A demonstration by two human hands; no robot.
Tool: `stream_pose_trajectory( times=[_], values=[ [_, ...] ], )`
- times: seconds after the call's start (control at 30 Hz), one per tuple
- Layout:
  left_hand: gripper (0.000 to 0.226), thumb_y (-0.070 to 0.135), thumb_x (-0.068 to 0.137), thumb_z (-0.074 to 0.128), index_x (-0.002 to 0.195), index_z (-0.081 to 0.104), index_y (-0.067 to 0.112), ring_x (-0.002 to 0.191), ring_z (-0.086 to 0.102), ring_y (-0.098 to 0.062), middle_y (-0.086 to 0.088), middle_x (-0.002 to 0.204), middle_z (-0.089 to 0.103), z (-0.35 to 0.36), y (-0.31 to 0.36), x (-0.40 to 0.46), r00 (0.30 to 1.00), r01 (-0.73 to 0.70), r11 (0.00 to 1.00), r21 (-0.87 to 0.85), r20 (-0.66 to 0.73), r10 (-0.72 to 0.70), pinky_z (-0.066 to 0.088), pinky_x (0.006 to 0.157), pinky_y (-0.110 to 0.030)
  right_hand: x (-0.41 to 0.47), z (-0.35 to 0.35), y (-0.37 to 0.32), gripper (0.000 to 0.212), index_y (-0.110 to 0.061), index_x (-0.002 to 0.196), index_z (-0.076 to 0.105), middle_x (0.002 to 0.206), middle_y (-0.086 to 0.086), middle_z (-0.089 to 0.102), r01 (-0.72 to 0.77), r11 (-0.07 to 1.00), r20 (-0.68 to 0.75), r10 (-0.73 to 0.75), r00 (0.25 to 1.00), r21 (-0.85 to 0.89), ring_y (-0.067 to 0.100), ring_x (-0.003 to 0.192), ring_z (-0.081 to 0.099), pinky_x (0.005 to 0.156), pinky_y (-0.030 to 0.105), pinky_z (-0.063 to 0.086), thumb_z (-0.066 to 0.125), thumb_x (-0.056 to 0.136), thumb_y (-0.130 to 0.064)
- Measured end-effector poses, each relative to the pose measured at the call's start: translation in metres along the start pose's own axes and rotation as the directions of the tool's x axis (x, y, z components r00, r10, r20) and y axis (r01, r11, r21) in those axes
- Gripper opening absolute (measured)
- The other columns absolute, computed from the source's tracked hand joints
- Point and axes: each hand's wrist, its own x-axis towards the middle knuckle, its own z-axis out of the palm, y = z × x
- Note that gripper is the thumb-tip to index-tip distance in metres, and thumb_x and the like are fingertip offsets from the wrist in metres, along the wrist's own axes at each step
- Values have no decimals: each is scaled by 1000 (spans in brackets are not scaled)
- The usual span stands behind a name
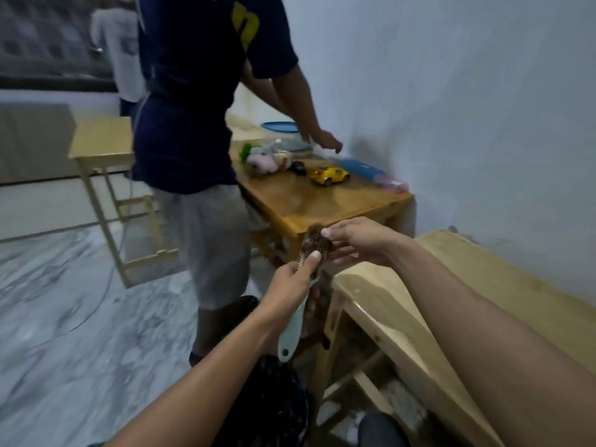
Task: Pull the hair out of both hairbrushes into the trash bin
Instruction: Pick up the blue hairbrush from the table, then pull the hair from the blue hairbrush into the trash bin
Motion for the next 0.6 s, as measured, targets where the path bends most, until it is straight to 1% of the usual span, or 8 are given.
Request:
stream_pose_trajectory(
  times=[0.07, 0.17, 0.27, 0.33, 0.4, 0.47, 0.53, 0.6],
  values=[
    [56, 56, 98, 59, 94, 70, 1, 45, 55, -17, -3, 57, 60, -22, -14, -12, 998, -10, 1000, 30, -67, 12, 42, 45, -30, 8, 27, 4, 17, -6, 111, 70, 98, 10, 75, -6, 999, 46, 9, 999, -51, 16, 77, 73, 62, 24, 60, 63, 103, -19],
    [40, 50, 100, 59, 73, 59, 20, 41, 49, -13, 5, 50, 53, -46, -39, -33, 986, 2, 999, 44, -166, 6, 37, 42, -27, 19, 65, 21, 29, -1, 125, 67, 106, 16, 71, -26, 996, 106, 35, 994, -86, 21, 86, 72, 64, 25, 60, 63, 103, -20],
    [41, 52, 99, 58, 77, 56, 17, 41, 45, -16, 0, 54, 50, -60, -70, -48, 975, 26, 999, 47, -224, -15, 35, 39, -28, 25, 98, 45, 34, 3, 134, 59, 115, 20, 70, -68, 997, 139, 74, 987, -47, 27, 99, 74, 74, 31, 64, 60, 104, -13],
    [42, 52, 99, 57, 81, 56, 15, 42, 44, -16, -4, 58, 48, -64, -87, -55, 967, 47, 998, 47, -251, -34, 35, 39, -28, 26, 112, 60, 38, 7, 136, 57, 115, 23, 70, -89, 996, 152, 90, 984, -8, 30, 101, 75, 77, 32, 65, 63, 100, -5],
    [44, 55, 98, 57, 82, 56, 14, 42, 45, -15, -3, 58, 49, -64, -101, -59, 960, 70, 997, 41, -273, -56, 35, 40, -29, 25, 120, 74, 39, 11, 132, 58, 112, 25, 71, -93, 995, 147, 86, 985, 43, 29, 92, 75, 68, 28, 65, 68, 95, 2],
    [47, 59, 95, 58, 87, 59, 12, 42, 46, -16, -1, 57, 50, -63, -112, -61, 953, 107, 994, 36, -290, -92, 36, 41, -29, 24, 124, 89, 37, 11, 127, 60, 98, 23, 73, -96, 992, 119, 87, 989, 76, 24, 76, 73, 59, 24, 63, 71, 92, 5],
    [56, 66, 90, 59, 82, 62, 12, 44, 51, -17, -2, 55, 53, -60, -119, -62, 943, 156, 986, 55, -304, -133, 40, 43, -30, 22, 126, 105, 35, 8, 123, 64, 88, 17, 74, -96, 992, 87, 89, 992, 80, 20, 69, 73, 59, 24, 63, 74, 90, 4],
    [69, 77, 85, 57, 71, 61, 10, 45, 59, -21, -6, 54, 58, -57, -121, -62, 927, 229, 971, 76, -322, -193, 47, 46, -30, 22, 126, 121, 36, 4, 122, 68, 91, 15, 78, -103, 992, 66, 98, 993, 72, 18, 73, 76, 65, 25, 64, 78, 88, 1]
  ],
)
